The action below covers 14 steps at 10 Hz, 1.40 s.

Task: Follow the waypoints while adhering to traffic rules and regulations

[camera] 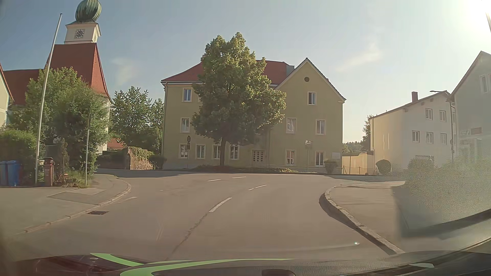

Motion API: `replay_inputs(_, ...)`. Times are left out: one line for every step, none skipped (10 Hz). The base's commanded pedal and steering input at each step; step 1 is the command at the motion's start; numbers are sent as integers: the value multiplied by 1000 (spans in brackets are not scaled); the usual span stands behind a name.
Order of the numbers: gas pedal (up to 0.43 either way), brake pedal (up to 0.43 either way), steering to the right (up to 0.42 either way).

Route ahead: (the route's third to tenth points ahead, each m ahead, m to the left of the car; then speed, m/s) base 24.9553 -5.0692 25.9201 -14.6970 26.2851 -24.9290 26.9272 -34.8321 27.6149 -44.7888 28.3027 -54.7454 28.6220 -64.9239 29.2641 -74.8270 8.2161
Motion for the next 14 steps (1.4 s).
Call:
replay_inputs(0, 122, 17)
replay_inputs(0, 116, 25)
replay_inputs(0, 116, 35)
replay_inputs(0, 116, 43)
replay_inputs(0, 85, 50)
replay_inputs(0, 0, 56)
replay_inputs(0, 0, 65)
replay_inputs(0, 0, 75)
replay_inputs(0, 0, 90)
replay_inputs(0, 0, 103)
replay_inputs(8, 0, 117)
replay_inputs(28, 0, 131)
replay_inputs(28, 0, 142)
replay_inputs(28, 0, 153)
